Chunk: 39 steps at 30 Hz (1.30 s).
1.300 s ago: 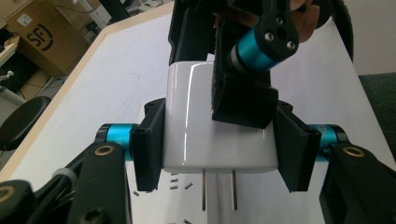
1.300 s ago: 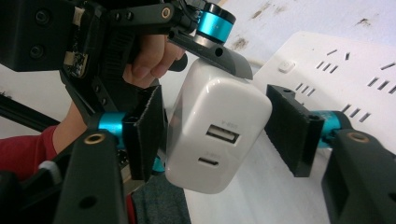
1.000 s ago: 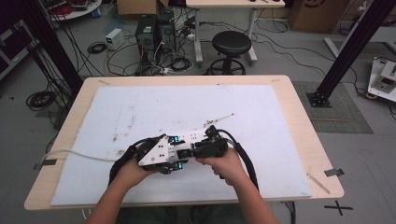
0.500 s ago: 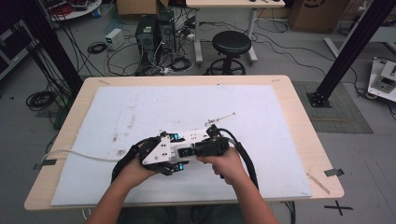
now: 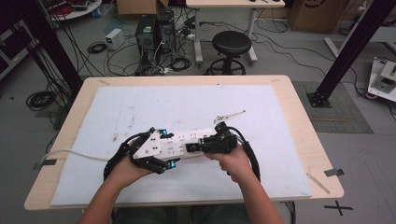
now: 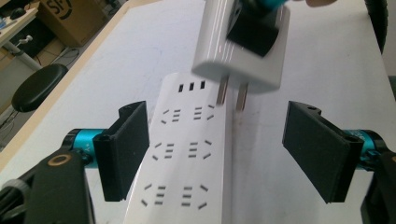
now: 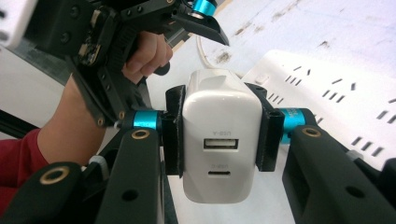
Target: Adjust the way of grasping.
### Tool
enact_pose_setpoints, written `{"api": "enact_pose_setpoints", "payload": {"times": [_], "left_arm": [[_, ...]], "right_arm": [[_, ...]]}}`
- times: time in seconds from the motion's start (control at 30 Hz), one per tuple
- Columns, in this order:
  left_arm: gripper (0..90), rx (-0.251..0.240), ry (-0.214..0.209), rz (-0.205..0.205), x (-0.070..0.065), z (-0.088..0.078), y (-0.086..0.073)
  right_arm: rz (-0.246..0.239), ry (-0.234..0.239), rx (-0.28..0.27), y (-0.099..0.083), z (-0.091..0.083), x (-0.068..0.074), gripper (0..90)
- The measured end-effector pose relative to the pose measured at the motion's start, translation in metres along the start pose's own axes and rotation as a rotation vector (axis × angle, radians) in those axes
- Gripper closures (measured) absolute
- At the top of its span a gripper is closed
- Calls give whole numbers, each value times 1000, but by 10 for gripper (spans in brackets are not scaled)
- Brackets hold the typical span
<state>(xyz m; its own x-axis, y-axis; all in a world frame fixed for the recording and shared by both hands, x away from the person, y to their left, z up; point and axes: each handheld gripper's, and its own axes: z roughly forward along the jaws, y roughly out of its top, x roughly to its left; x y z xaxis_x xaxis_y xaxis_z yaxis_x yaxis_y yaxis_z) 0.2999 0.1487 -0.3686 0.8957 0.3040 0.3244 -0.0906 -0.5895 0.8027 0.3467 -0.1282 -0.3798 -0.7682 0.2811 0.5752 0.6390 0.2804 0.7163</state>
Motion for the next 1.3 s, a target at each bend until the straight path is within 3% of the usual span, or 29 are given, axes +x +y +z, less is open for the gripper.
{"api": "enact_pose_setpoints", "payload": {"times": [0.17,0.2,0.43,0.57,0.67,0.77,1.03,1.3], "left_arm": [[223,9,10,-14,5,-8,-3],[223,21,22,-26,8,-12,-4],[223,63,40,-74,22,-31,-9],[223,111,57,-121,35,-45,-15],[223,129,60,-134,40,-50,-17],[223,181,70,-157,53,-63,-22],[223,248,77,-199,79,-79,-34],[216,262,82,-230,92,-80,-45]], "right_arm": [[-29,-31,-4,1,-6,3,634],[-40,-60,-1,4,-12,6,633],[-83,-102,4,9,-25,10,633],[-112,-145,17,18,-41,14,633],[-115,-146,17,19,-42,14,633],[-141,-174,26,27,-54,17,634],[-145,-220,43,34,-64,17,633],[-152,-246,66,36,-65,15,633]]}}
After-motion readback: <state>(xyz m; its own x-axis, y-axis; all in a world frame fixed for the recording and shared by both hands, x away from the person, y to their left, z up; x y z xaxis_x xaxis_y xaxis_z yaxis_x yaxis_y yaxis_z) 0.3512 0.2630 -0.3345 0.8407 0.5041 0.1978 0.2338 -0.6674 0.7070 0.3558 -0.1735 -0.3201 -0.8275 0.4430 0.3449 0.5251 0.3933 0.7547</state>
